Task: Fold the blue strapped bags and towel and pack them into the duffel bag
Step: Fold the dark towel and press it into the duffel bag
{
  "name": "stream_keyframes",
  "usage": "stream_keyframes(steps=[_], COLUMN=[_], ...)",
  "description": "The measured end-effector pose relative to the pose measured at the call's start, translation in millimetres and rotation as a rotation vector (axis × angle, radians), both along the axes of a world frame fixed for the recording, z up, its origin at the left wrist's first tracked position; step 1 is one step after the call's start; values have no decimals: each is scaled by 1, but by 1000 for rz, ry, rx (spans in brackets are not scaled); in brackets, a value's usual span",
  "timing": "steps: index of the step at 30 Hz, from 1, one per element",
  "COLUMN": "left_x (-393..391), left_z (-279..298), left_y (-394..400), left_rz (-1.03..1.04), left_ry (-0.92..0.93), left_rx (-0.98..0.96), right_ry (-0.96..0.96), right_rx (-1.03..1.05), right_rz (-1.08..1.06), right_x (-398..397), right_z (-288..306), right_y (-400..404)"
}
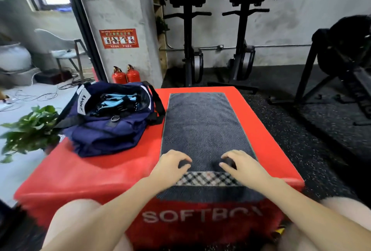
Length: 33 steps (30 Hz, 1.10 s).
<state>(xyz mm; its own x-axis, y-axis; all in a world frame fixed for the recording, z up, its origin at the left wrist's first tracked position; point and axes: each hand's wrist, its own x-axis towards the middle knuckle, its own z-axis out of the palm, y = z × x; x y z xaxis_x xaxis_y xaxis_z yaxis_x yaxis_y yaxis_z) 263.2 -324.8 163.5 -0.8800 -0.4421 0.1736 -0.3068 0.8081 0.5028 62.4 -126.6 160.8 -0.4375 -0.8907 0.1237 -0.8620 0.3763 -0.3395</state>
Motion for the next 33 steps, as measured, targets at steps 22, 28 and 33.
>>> stream_keyframes(steps=[22,28,33], left_x=[51,73,78], left_z=[-45,-9,33], left_y=[40,9,4], left_rz=[-167,69,210], left_ry=[-105,45,193], left_rx=[-462,-175,15], right_ry=[247,212,77], right_rx=[-81,-44,-156], right_rz=[5,-124,-248], right_x=[61,32,10], right_z=[-44,-13,15], right_y=[36,67,92])
